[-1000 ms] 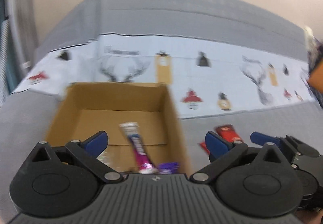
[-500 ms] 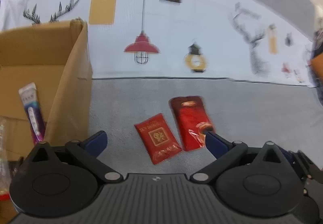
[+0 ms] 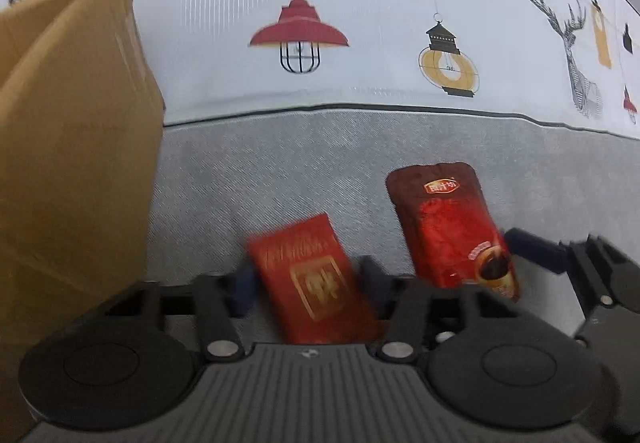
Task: Organize snacks
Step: 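Grasp the small red packet with the left tool while the right tool grasps the red coffee pouch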
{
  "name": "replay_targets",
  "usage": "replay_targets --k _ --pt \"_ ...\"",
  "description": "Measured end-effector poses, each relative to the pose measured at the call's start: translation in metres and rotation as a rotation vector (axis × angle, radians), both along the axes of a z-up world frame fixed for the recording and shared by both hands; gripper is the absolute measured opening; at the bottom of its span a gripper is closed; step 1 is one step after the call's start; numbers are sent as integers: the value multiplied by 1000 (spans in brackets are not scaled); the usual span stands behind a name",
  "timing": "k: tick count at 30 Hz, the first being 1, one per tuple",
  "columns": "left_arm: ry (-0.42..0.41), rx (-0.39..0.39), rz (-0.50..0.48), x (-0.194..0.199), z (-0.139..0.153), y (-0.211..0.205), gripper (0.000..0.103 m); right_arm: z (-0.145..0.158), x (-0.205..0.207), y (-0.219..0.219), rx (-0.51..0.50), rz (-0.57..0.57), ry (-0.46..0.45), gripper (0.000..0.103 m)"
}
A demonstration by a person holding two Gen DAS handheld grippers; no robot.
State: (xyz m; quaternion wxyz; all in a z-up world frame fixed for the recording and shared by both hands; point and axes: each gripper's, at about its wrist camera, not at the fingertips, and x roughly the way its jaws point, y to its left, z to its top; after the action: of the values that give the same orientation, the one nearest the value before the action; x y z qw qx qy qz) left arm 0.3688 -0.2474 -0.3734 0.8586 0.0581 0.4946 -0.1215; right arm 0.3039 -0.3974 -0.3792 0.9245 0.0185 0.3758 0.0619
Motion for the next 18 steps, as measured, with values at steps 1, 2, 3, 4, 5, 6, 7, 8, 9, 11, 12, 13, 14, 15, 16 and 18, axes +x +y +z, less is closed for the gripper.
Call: replay_targets --k 1,2,3,4,5,6,7,8,9,11,12,13,14,15,16,18 --pt "-3 -4 -1 0 0 3 33 -3 0 9 -63 11 -10 89" --pt "-4 -7 1 -1 1 5 22 -3 1 12 -65 11 -18 87" --pt "1 -14 5 -1 1 7 19 -1 2 11 -49 -8 -17 72" --pt "10 -22 8 -1 1 9 16 1 2 10 -52 -23 -24 64" --pt "19 -29 10 -1 1 12 12 3 3 8 -50 -31 -20 62" --pt "27 -34 13 -2 2 14 9 3 2 6 -44 -35 -18 58" --pt "38 -42 13 -3 2 16 8 4 1 4 -44 -38 -16 55" --pt "47 -55 13 -5 2 18 7 5 0 3 -44 -41 -14 53" --pt "57 -69 16 -7 3 20 7 6 -2 3 -43 -49 -14 50" --pt "68 -95 23 -13 6 25 7 8 -7 2 -37 -68 -10 48" --pt "68 -105 18 -17 8 27 7 10 -10 0 -30 -76 -6 47" --pt "66 -115 9 -22 11 28 7 12 -14 -1 -20 -88 -5 46" --pt "63 -121 5 -27 14 28 7 14 -18 -4 -11 -95 -5 46" --pt "57 -126 -3 -33 18 29 7 17 -21 -6 -4 -97 -10 45" --pt "52 -130 -15 -38 23 30 7 22 -27 -9 1 -102 -22 45" --pt "41 -135 -24 -49 34 33 7 34 -38 -12 12 -104 -53 45"
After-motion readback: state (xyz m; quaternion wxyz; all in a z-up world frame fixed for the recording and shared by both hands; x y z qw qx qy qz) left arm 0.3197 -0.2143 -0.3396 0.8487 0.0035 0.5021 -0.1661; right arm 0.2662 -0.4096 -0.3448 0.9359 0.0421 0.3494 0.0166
